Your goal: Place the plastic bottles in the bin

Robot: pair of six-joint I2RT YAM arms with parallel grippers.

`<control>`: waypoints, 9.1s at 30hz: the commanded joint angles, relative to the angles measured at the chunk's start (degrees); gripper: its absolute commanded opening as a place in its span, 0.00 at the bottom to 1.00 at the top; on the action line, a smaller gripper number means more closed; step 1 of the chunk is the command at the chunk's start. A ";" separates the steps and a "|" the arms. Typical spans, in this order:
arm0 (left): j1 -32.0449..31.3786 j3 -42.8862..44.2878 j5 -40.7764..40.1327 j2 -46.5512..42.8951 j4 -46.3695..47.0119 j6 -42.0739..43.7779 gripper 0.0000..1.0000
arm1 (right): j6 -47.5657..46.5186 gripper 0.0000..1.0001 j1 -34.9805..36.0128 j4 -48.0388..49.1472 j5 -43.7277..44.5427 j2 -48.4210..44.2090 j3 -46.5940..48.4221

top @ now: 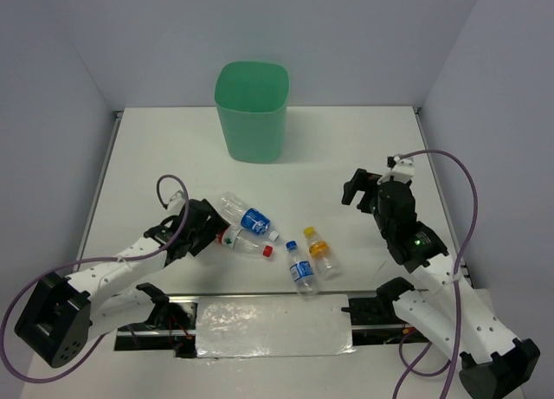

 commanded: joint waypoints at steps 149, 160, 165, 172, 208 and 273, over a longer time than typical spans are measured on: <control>6.21 92.55 -27.74 51.30 26.58 42.62 0.54 | -0.42 1.00 -0.41 3.29 -2.41 3.91 -7.04; 6.48 101.11 -23.52 56.61 23.74 45.69 0.99 | -3.67 1.00 -0.41 6.10 -10.92 3.38 -7.12; 6.57 98.76 -18.62 50.02 17.60 47.10 0.99 | -3.49 1.00 -0.41 4.44 -14.61 2.51 -6.42; 6.48 76.50 -8.78 28.63 -0.94 44.56 0.99 | 0.02 1.00 0.73 2.24 -26.98 2.59 -8.88; 5.60 5.58 2.57 -11.42 -3.61 24.08 0.99 | 3.29 0.46 12.42 -2.51 -11.56 15.68 4.89; 6.13 6.20 -0.14 -16.34 -12.13 23.11 0.99 | 15.14 1.00 32.72 -6.66 -8.64 24.73 1.05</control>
